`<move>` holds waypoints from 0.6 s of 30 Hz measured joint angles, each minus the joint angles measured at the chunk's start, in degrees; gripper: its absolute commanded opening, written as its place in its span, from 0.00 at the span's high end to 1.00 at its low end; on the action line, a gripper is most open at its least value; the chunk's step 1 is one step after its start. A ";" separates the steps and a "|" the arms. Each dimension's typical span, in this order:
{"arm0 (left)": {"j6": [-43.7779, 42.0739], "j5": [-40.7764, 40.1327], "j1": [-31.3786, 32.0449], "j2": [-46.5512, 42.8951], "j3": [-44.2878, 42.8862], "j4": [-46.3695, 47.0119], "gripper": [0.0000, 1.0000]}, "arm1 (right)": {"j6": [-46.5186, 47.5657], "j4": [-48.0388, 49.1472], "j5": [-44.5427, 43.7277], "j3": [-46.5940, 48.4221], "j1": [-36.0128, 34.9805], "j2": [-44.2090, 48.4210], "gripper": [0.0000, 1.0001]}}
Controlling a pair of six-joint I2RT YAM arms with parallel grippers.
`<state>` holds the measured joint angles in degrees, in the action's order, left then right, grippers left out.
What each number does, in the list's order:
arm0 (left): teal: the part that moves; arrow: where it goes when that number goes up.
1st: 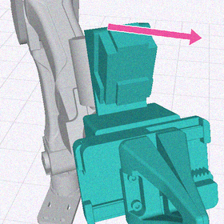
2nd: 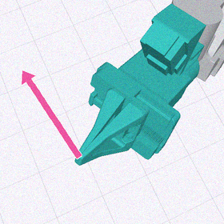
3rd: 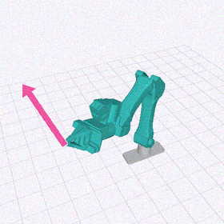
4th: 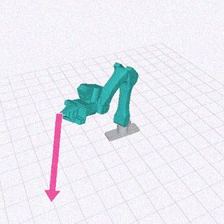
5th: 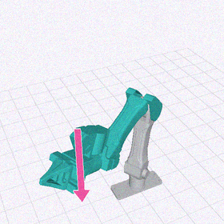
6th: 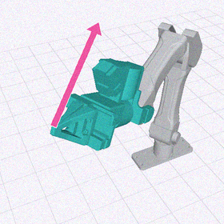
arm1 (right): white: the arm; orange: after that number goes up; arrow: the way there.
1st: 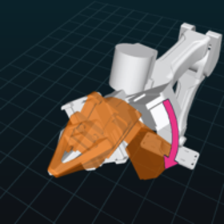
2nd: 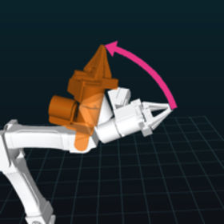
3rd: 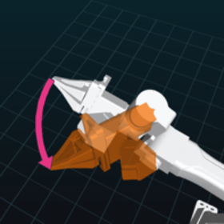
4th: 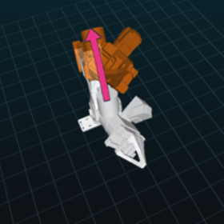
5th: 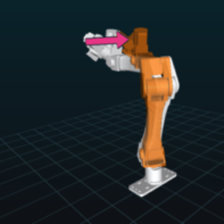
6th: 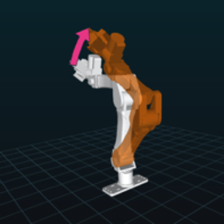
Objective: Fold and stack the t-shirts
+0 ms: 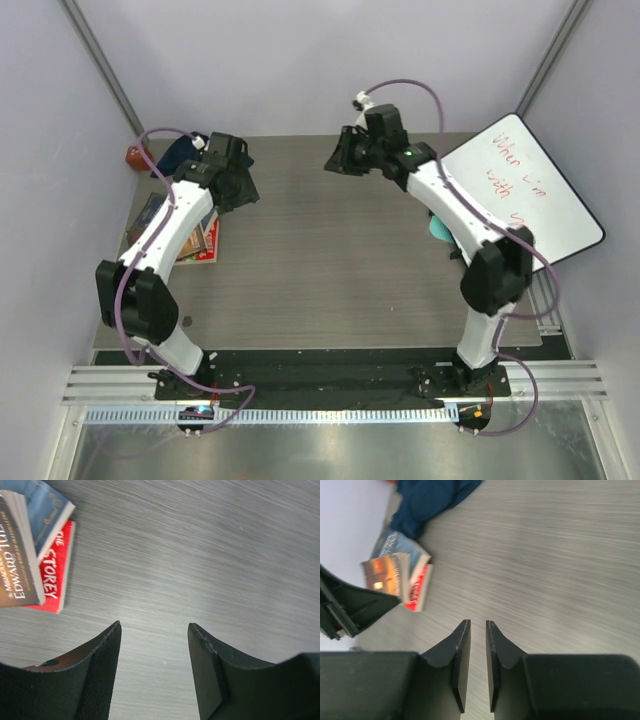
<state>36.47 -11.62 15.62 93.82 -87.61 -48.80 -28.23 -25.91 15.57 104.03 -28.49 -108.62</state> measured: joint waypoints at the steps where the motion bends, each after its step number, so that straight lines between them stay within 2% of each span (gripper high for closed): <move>1: -0.09 0.22 0.66 -0.90 0.31 0.31 0.43 | 0.96 -1.42 -2.43 -1.99 0.63 3.61 0.72; 3: -0.42 0.72 1.79 -2.56 1.22 0.55 0.43 | 2.49 -3.89 -7.17 -5.51 1.92 10.27 0.63; 5: -0.66 1.20 2.56 -3.52 2.12 0.59 0.43 | 3.48 -6.05 -12.52 -9.22 3.21 17.70 0.62; 6: -0.74 1.44 2.80 -3.89 2.71 0.68 0.43 | 4.04 -6.78 -15.04 -11.41 3.85 21.66 0.53; 7: -0.76 1.64 2.91 -4.13 3.21 0.72 0.43 | 4.33 -7.21 -17.40 -13.44 4.33 25.29 0.51; 13: -0.76 2.91 2.91 -4.98 6.25 1.25 0.43 | 4.44 -10.43 -31.26 -26.43 5.88 46.64 0.38; 18: -0.70 4.76 3.06 -5.68 7.78 2.54 0.43 | 3.39 -13.33 -42.25 -37.03 6.88 62.01 0.34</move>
<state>35.77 -6.85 18.68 88.14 -79.83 -46.26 -24.84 -39.24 -26.68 67.00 -21.61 -46.61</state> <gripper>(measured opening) 0.571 0.647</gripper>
